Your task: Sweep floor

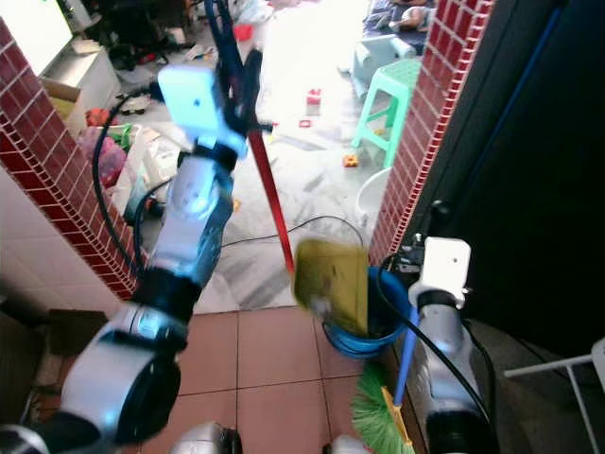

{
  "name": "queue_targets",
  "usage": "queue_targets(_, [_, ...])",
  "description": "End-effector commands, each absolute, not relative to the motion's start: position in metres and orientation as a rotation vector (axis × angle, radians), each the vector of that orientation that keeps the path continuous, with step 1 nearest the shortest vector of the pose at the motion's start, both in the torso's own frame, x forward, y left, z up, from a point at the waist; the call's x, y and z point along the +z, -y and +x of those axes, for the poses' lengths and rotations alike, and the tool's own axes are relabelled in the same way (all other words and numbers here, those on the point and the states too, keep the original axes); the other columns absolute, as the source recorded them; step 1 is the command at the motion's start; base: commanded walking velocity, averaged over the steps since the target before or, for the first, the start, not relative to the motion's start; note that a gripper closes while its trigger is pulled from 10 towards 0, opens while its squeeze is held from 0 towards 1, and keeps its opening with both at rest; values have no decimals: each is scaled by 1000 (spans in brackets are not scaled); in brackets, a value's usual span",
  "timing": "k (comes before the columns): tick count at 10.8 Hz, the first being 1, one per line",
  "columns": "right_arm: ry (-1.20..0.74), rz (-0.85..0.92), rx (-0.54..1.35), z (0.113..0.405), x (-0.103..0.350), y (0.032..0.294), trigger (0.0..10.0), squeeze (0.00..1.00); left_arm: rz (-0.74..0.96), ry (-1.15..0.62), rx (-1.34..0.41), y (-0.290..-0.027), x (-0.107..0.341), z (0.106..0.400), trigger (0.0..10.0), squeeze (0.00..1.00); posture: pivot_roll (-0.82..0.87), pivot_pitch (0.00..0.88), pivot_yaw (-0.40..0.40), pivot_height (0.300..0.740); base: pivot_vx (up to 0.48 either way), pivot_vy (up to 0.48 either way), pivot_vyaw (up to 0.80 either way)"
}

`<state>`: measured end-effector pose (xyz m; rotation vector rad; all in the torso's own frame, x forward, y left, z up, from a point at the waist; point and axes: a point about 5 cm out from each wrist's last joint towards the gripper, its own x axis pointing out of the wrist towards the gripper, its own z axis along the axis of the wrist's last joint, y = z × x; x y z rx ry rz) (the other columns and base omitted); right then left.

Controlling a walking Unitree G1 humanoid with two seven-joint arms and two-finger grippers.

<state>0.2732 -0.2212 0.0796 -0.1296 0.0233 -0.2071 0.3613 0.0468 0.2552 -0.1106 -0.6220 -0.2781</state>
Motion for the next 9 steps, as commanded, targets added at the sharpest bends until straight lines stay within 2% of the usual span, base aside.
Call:
queue_targets(1, [-25,-141,-221,269,83,228,10000,0,-89,752,-284,-41,280,358,10000,0,-224,0,56,740,0,0,0])
queue_targets(3, [-37,-156,-243,257,82,236,10000,0,-81,768,-349,-15,274,351,10000,0,-253,0,68,740,0,0,0])
queue_targets(6, [-34,-152,-255,252,85,232,10000,0,-15,753,-607,42,241,321,10000,0,-268,0,92,740,0,0,0])
queue_targets(9, [-46,-150,-276,243,84,237,10000,0,21,760,-920,77,220,288,10000,0,-248,0,98,740,0,0,0])
